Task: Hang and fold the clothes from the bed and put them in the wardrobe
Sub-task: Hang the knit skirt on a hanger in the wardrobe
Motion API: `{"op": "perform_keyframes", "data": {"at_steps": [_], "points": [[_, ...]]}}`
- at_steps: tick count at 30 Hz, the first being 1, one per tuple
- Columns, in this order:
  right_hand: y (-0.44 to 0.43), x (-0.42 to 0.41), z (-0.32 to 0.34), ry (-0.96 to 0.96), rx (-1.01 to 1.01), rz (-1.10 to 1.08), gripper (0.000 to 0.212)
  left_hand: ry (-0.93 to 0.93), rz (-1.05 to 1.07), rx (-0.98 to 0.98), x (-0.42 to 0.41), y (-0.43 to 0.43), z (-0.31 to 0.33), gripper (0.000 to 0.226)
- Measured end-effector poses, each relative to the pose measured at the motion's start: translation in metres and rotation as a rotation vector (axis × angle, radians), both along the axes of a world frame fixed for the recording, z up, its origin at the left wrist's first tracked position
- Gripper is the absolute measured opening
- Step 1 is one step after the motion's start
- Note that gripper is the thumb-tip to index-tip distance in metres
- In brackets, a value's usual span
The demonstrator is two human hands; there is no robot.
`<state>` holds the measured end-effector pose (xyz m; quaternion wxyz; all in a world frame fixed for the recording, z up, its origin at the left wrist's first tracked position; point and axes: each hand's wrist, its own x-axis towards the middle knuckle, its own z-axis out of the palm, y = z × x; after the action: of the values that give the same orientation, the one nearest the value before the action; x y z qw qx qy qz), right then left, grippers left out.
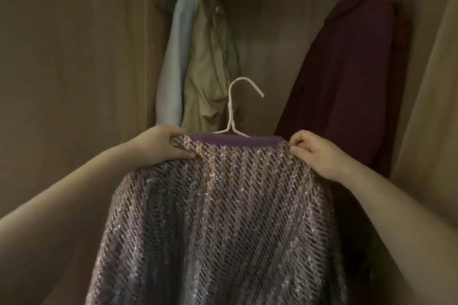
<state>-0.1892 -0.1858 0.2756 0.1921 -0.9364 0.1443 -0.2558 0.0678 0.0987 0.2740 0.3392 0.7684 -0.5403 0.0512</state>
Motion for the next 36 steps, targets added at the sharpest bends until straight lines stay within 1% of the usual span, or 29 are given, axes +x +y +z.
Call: {"op": "perform_keyframes", "data": {"at_steps": [2,4,5,6,7,9,10,11,14,15,17,19,20,21,22,24,25,26,27,29,30,31,33,34,36], "points": [[-0.015,0.024,0.008,0.004,-0.099,-0.047,0.010,-0.017,-0.008,-0.060,0.024,-0.011,0.013,0.018],[-0.024,0.045,0.010,-0.064,-0.270,-0.189,0.019,-0.031,0.021,-0.106,0.045,-0.027,0.023,0.019],[-0.029,0.053,0.007,-0.149,-0.321,-0.289,0.025,-0.031,0.055,-0.121,0.055,-0.034,0.027,0.016],[-0.032,0.060,0.000,-0.231,-0.326,-0.362,0.034,-0.030,0.090,-0.133,0.065,-0.040,0.030,0.014],[-0.032,0.068,-0.010,-0.255,-0.303,-0.398,0.046,-0.028,0.115,-0.142,0.074,-0.045,0.033,0.013],[-0.030,0.090,-0.034,-0.114,-0.260,-0.369,0.069,-0.033,0.120,-0.166,0.088,-0.052,0.037,0.015],[-0.036,0.102,-0.044,-0.071,-0.244,-0.341,0.076,-0.048,0.109,-0.166,0.092,-0.055,0.040,0.017],[-0.046,0.111,-0.048,-0.098,-0.197,-0.290,0.076,-0.072,0.100,-0.154,0.096,-0.059,0.044,0.018],[-0.082,0.139,-0.039,-0.335,0.043,-0.074,0.044,-0.102,0.114,-0.075,0.111,-0.068,0.058,0.014],[-0.095,0.150,-0.032,-0.379,0.153,-0.010,0.041,-0.093,0.109,-0.031,0.116,-0.069,0.063,0.014],[-0.119,0.170,-0.020,-0.444,0.357,0.082,0.045,-0.013,0.049,0.019,0.121,-0.073,0.070,0.017],[-0.143,0.192,-0.004,-0.547,0.455,0.123,0.051,0.158,-0.033,-0.046,0.121,-0.081,0.075,0.029],[-0.153,0.204,0.006,-0.599,0.485,0.135,0.052,0.185,-0.026,-0.086,0.120,-0.086,0.079,0.033],[-0.162,0.216,0.018,-0.646,0.502,0.146,0.052,0.135,0.019,-0.111,0.118,-0.091,0.085,0.033],[-0.170,0.229,0.030,-0.694,0.519,0.158,0.050,0.023,0.094,-0.118,0.115,-0.097,0.092,0.029],[-0.185,0.256,0.054,-0.785,0.528,0.152,0.046,-0.275,0.273,-0.102,0.108,-0.107,0.111,0.021],[-0.194,0.270,0.067,-0.819,0.493,0.134,0.041,-0.408,0.368,-0.108,0.103,-0.113,0.123,0.019],[-0.204,0.282,0.080,-0.838,0.421,0.092,0.033,-0.528,0.463,-0.133,0.097,-0.121,0.134,0.019],[-0.214,0.293,0.093,-0.830,0.308,0.017,0.027,-0.653,0.552,-0.171,0.092,-0.131,0.143,0.021],[-0.233,0.312,0.117,-0.753,0.077,-0.195,0.033,-0.895,0.678,-0.246,0.087,-0.156,0.160,0.023],[-0.241,0.321,0.128,-0.720,-0.008,-0.290,0.034,-0.980,0.716,-0.265,0.086,-0.167,0.169,0.024],[-0.247,0.329,0.138,-0.713,-0.088,-0.362,0.032,-1.031,0.751,-0.274,0.087,-0.178,0.179,0.025],[-0.249,0.346,0.155,-0.756,-0.235,-0.429,0.027,-1.088,0.815,-0.288,0.091,-0.197,0.202,0.024],[-0.249,0.353,0.162,-0.791,-0.274,-0.432,0.028,-1.118,0.843,-0.287,0.095,-0.205,0.213,0.023],[-0.246,0.365,0.173,-0.901,-0.275,-0.371,0.038,-1.159,0.893,-0.257,0.102,-0.222,0.237,0.020]]}}
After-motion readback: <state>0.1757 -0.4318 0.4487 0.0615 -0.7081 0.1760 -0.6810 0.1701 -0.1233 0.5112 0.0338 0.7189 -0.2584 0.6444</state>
